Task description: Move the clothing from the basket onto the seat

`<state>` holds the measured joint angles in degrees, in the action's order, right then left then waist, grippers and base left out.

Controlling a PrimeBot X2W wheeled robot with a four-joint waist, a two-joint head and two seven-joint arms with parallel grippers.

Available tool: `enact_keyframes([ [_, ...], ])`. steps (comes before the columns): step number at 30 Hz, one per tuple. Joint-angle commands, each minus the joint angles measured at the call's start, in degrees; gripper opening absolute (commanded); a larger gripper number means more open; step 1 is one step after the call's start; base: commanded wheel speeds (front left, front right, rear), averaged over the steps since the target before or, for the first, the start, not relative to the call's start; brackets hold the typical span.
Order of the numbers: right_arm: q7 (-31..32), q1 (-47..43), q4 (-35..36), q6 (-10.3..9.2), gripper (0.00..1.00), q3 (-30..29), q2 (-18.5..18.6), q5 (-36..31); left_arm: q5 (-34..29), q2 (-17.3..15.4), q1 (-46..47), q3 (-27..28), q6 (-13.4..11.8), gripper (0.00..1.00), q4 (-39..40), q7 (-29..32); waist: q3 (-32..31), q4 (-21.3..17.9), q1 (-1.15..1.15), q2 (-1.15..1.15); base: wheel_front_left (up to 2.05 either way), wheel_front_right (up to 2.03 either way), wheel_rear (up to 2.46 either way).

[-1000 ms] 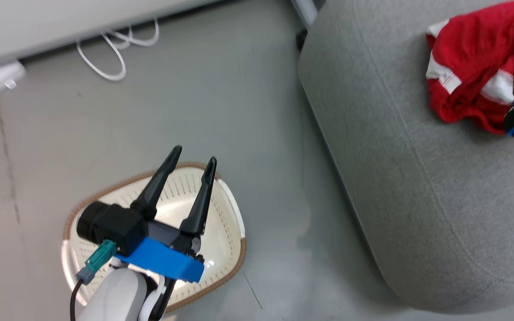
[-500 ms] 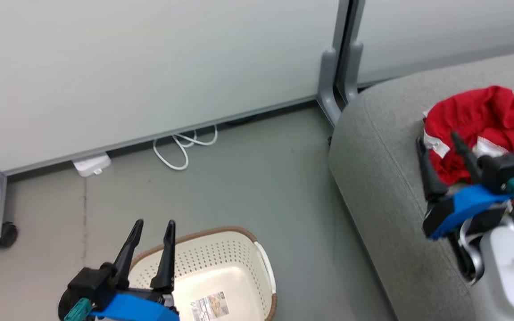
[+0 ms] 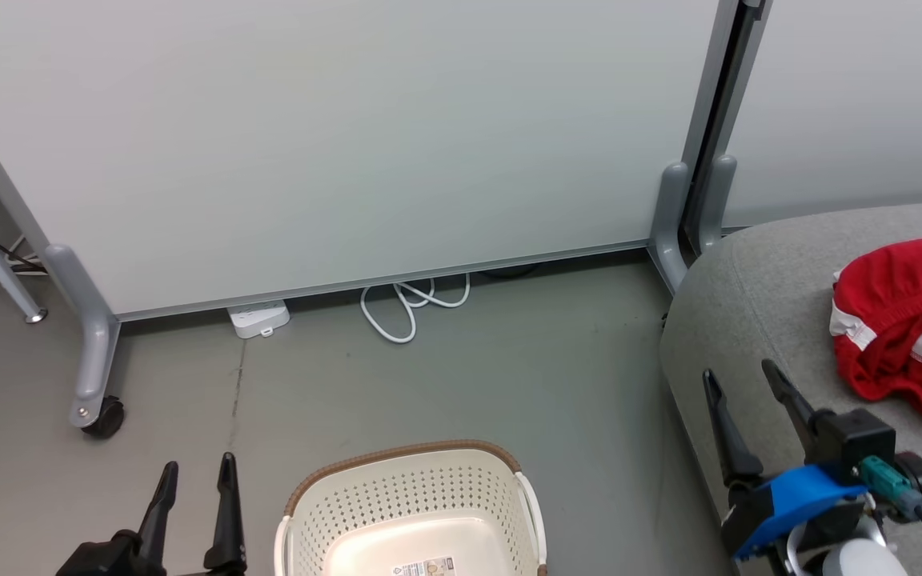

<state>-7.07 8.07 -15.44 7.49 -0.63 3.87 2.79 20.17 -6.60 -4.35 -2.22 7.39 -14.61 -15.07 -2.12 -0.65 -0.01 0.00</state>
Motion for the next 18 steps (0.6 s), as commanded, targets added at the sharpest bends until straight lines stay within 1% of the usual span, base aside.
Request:
enact_keyframes([
  [1,0.3,-2.2,1.1,0.01,1.0,-0.2,-0.5,0.2,-0.2,-0.1,-0.6,1.0,0.1,1.0,-0.2,-0.1,-0.4,0.7,0.01,0.0,0.0,0.0,0.0],
  [9,1.3,-6.7,4.1,0.01,1.0,-0.1,-1.0,1.7,-0.3,0.0,-1.2,2.3,0.1,1.0,-0.9,-0.1,-0.1,0.8,0.01,0.0,0.0,0.0,0.0],
  [18,1.7,-7.5,4.7,0.01,1.0,0.2,-1.0,2.8,-0.5,0.1,-0.6,2.2,0.1,1.0,-2.0,-0.2,0.1,0.4,0.01,0.0,0.0,0.0,0.0],
])
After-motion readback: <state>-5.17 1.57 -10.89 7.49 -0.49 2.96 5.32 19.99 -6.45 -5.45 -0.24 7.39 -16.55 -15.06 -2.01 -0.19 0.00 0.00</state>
